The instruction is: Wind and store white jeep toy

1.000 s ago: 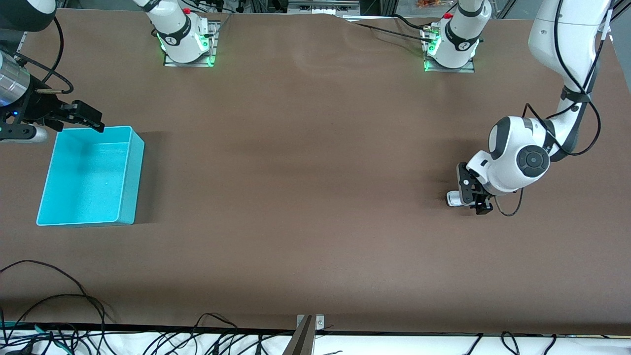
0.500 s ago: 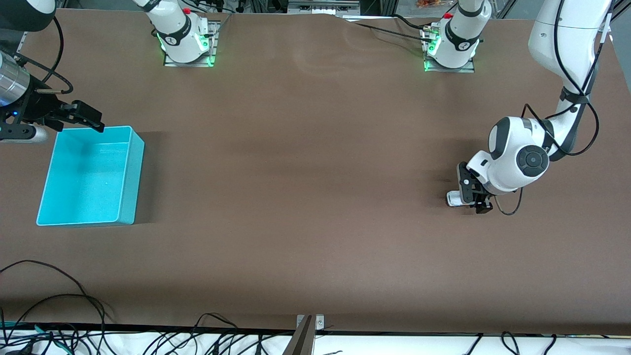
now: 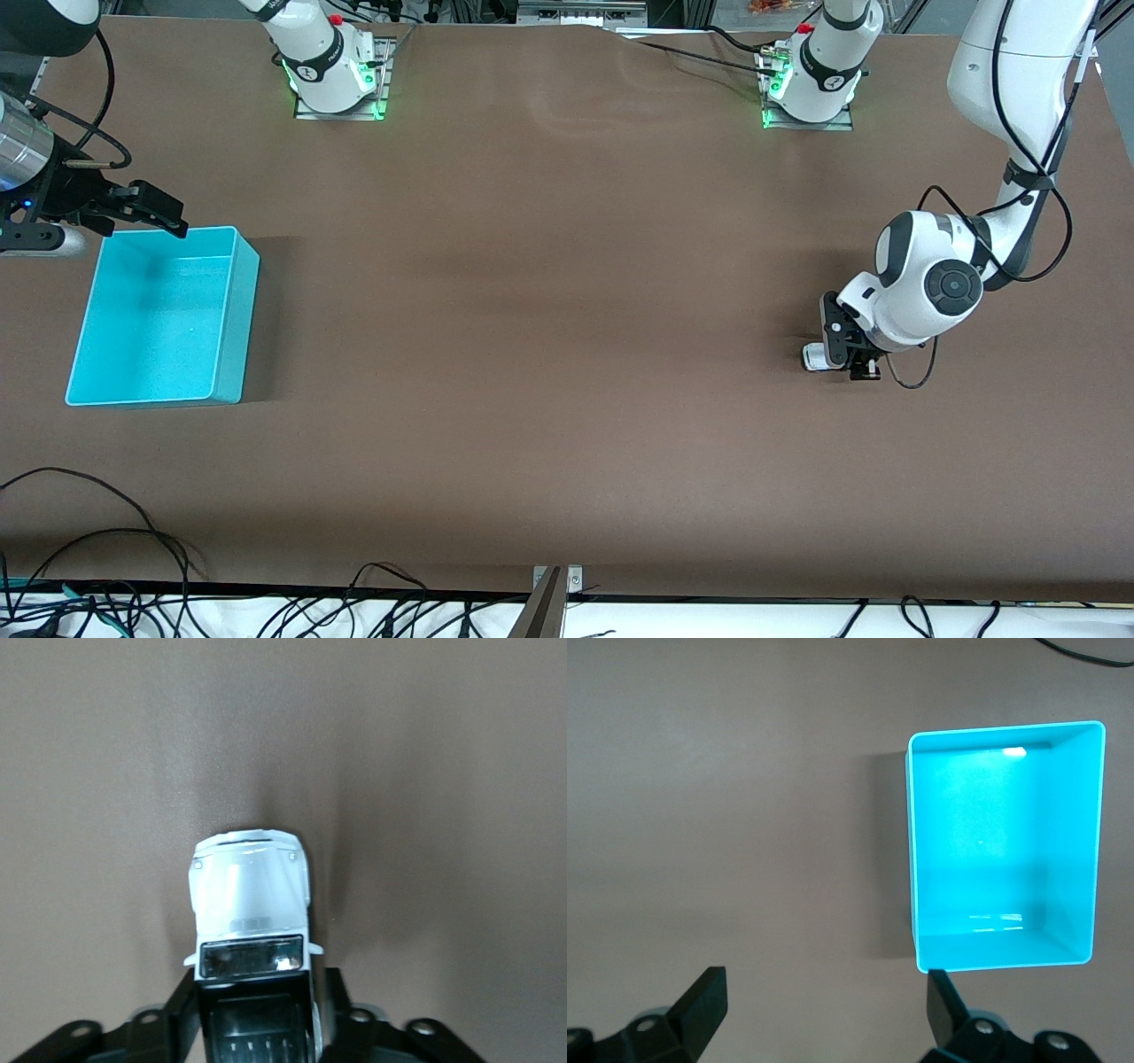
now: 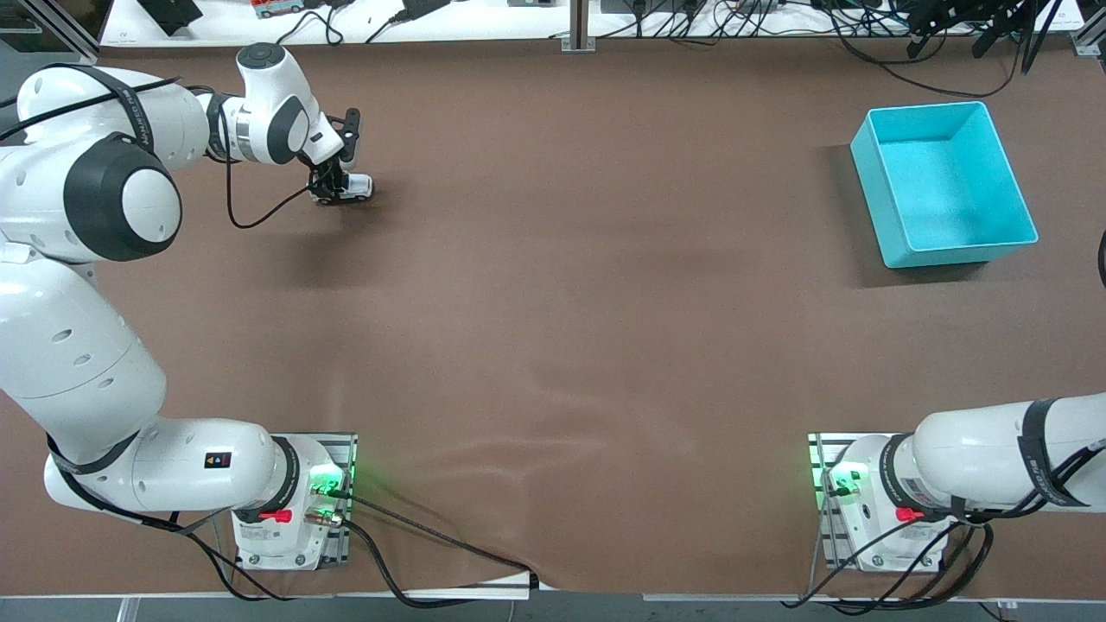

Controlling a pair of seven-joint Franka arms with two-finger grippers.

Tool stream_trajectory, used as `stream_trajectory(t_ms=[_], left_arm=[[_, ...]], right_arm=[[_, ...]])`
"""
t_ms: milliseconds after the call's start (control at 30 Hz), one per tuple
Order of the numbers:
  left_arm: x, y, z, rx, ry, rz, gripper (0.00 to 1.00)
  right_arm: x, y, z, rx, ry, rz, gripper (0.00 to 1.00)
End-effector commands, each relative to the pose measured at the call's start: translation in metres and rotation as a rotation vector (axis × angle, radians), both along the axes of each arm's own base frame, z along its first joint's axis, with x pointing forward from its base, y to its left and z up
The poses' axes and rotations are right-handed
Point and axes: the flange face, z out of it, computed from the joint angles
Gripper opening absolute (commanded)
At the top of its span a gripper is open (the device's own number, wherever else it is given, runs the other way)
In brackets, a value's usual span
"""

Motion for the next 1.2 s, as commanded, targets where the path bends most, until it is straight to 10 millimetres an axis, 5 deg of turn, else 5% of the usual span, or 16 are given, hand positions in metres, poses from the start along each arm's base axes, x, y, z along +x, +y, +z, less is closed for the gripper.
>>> stream_trajectory(t_ms=[0, 567, 800, 967, 1167], left_arm=[[-0.002, 0.003, -0.001, 0.011, -0.008, -0.039, 0.11], [-0.002, 0.004, -0.004, 0.012, 0.005, -0.072, 0.04], [-0.004, 0.024, -0.016, 0.012, 0.035, -0.044, 0.05], [-0.004, 0.049, -0.017, 0.011, 0.041, -0.053, 0.05], [-0.005, 0.108, -0.029, 0.001, 0.056, -0.07, 0.04]], right_arm=[[0.001, 0.0, 0.005, 0.017, 0.005, 0.009, 1.0], [0.001, 0.0, 0.005, 0.017, 0.005, 0.009, 1.0], [0.001, 0.0, 0.005, 0.017, 0.005, 0.009, 1.0], [0.001, 0.0, 0.005, 0.017, 0.005, 0.009, 1.0], [0.001, 0.0, 0.005, 0.017, 0.005, 0.009, 1.0]])
